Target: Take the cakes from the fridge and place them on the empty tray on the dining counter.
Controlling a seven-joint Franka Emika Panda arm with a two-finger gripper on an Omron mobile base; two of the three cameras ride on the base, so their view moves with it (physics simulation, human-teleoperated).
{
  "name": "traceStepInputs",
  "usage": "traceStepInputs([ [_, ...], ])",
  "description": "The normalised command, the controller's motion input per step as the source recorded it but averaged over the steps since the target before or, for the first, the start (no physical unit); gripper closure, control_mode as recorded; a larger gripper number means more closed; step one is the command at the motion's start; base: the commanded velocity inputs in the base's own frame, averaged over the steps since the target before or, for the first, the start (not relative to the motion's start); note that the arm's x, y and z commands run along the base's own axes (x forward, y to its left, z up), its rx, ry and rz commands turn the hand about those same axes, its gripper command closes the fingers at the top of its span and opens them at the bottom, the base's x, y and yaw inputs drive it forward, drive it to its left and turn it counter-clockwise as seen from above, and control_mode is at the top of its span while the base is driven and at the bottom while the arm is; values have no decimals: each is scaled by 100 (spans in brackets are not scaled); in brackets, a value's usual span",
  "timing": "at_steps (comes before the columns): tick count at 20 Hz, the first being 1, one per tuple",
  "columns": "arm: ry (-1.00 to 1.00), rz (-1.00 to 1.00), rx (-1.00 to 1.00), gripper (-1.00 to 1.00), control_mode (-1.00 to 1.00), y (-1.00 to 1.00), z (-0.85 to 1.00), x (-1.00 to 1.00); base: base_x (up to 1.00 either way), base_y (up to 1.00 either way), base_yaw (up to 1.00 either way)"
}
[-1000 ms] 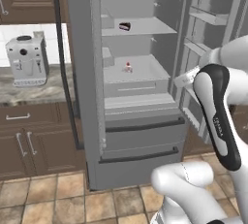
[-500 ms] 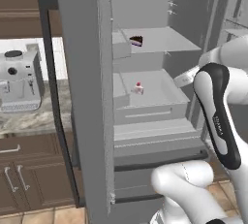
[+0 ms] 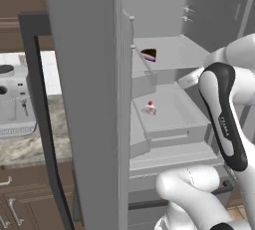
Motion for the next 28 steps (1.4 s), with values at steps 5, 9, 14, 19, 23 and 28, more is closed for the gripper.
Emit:
traceStepInputs([
  [5, 0, 0, 0, -100, 100, 0, 0, 0, 100, 4, 0],
  [9, 0, 0, 0, -100, 100, 0, 0, 0, 88, 3, 0],
  [14, 2, 0, 0, -100, -100, 0, -9, 24, 0, 0, 0],
  [19, 9, 0, 0, -100, -100, 0, -32, 0, 0, 0, 0],
  [23, 6, 0, 0, -100, -100, 0, -27, 1, 0, 0, 0],
  [28, 1, 0, 0, -100, -100, 0, -51, 1, 0, 0, 0],
])
